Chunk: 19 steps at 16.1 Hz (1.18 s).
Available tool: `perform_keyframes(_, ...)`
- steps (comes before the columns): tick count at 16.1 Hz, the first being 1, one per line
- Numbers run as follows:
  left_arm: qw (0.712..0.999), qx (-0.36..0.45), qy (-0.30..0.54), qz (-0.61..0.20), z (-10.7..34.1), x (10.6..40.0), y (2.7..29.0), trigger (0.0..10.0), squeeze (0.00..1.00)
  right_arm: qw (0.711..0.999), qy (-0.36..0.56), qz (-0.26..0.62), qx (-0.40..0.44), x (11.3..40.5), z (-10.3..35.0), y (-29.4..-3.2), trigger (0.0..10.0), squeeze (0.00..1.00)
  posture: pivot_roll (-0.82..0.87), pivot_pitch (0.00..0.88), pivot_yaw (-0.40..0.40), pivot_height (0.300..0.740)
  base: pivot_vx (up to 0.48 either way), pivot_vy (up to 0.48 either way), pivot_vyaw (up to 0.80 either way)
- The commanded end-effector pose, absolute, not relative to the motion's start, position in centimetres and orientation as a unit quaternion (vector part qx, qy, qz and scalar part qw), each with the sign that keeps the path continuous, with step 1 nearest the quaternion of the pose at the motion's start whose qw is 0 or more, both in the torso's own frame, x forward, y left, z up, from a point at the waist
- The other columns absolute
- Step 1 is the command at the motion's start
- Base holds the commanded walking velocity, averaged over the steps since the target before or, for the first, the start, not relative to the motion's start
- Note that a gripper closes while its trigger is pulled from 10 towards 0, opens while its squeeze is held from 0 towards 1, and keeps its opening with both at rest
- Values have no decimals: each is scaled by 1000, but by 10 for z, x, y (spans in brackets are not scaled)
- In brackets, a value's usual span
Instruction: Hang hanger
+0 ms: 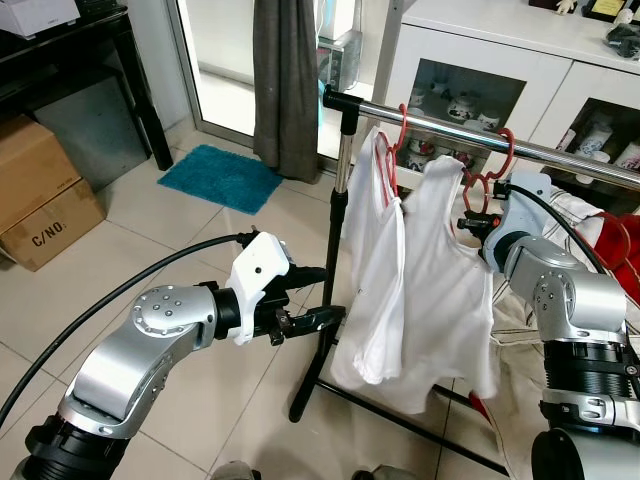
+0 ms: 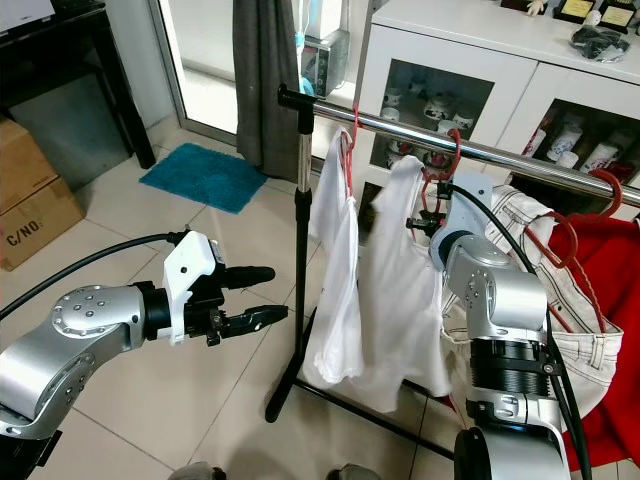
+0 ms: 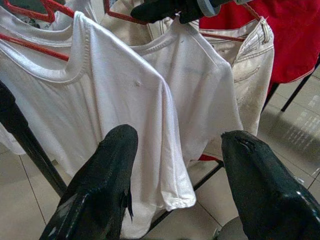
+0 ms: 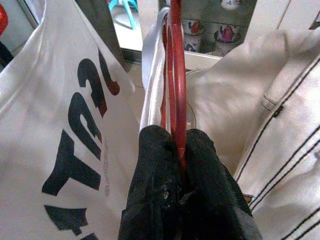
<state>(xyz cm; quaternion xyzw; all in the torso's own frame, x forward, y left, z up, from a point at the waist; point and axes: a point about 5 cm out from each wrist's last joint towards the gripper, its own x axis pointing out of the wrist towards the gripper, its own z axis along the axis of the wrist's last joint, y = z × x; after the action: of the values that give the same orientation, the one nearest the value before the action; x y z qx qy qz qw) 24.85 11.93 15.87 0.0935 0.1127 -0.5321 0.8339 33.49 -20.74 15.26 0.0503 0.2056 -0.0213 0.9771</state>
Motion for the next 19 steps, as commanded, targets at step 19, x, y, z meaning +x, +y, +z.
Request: perform_keyframes(19,943,73,70,-316,143,264,119,10000,0,996,74,27,-34,251,151,-180,0,0,-14,0,-43,740,0,0,0)
